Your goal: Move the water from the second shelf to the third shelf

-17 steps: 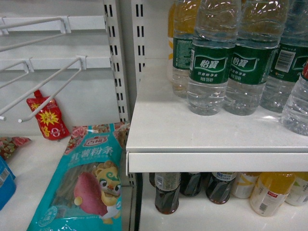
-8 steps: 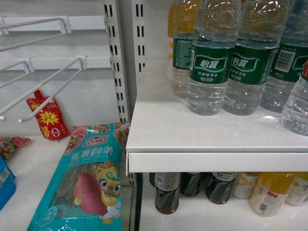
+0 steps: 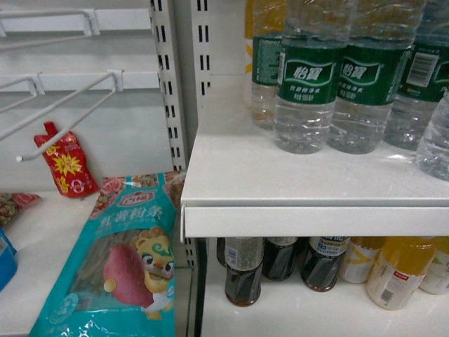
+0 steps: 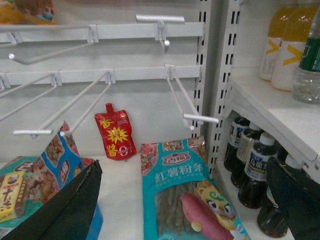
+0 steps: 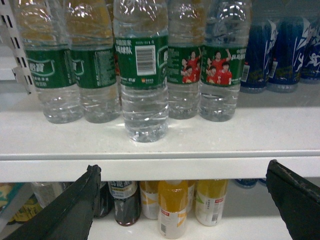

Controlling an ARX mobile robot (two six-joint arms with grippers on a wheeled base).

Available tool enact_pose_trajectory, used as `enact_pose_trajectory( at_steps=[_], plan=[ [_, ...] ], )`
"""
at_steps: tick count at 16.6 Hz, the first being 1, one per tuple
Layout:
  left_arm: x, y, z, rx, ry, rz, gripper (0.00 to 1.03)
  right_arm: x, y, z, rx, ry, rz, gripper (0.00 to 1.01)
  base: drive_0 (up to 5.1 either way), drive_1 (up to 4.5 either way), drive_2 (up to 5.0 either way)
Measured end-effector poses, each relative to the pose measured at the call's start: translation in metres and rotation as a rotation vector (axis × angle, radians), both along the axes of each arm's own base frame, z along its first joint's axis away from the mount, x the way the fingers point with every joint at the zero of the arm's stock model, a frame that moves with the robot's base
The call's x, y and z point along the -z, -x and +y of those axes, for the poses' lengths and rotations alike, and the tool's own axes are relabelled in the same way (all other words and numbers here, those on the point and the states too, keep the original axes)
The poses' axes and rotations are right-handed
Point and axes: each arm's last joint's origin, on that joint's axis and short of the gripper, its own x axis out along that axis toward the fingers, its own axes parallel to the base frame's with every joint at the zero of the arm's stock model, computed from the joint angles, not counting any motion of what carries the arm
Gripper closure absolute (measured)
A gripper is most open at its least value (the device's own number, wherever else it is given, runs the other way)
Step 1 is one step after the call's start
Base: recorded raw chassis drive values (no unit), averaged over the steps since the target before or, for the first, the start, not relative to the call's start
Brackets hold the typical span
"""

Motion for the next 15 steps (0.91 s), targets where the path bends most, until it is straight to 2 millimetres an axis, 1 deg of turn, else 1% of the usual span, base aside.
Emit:
enact_pose_trajectory(
  at_steps=[15],
  plan=[
    [0.0004,0.0000,0.0000,0.000,0.000,0.005,0.05,0.0005,0.0000,0.0000,0.000,0.003,0.005,0.03,0.0,0.00,0.0]
  ],
)
